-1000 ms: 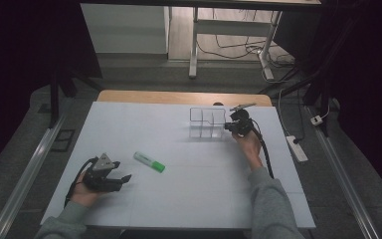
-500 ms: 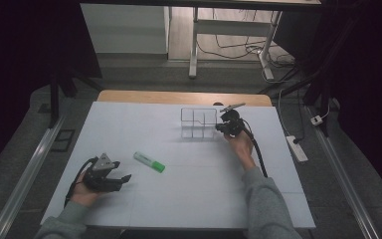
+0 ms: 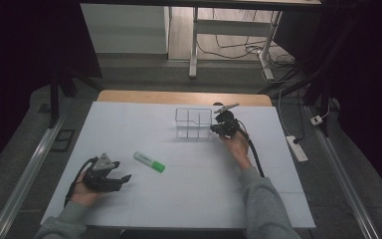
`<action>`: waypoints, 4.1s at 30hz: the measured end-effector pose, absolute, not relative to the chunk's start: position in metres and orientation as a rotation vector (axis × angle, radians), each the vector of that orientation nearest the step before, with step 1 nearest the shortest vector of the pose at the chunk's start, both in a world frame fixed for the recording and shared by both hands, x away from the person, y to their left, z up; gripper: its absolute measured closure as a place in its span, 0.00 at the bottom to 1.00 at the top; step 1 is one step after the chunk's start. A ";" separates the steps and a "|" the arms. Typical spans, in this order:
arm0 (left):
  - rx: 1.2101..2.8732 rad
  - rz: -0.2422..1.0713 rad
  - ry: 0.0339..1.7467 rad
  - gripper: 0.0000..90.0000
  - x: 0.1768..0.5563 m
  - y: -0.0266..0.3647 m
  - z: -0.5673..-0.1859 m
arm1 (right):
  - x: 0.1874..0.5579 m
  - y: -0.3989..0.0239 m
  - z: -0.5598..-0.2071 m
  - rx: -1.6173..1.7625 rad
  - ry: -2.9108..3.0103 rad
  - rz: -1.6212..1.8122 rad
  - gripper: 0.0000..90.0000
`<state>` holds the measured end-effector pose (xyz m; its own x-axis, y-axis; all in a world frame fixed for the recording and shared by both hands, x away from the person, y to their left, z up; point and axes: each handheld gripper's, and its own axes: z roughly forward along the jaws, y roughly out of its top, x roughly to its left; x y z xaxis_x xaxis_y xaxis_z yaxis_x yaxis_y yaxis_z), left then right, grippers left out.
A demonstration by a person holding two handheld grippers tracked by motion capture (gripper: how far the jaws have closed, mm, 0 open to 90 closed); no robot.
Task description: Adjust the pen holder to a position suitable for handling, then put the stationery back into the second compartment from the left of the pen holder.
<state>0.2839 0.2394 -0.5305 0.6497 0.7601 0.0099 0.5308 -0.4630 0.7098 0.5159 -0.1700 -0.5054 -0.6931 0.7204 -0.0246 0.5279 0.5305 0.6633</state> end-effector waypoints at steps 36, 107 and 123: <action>2.176 0.425 1.008 0.35 0.286 0.240 -0.532 | 0.417 -0.227 -0.489 0.999 2.479 1.007 0.99; 2.367 0.435 0.818 0.38 0.335 0.228 -0.503 | 0.346 -0.258 -0.500 0.864 2.529 1.110 0.45; 2.355 0.413 0.963 0.82 0.379 0.230 -0.517 | 0.347 -0.258 -0.501 0.864 2.531 1.099 0.45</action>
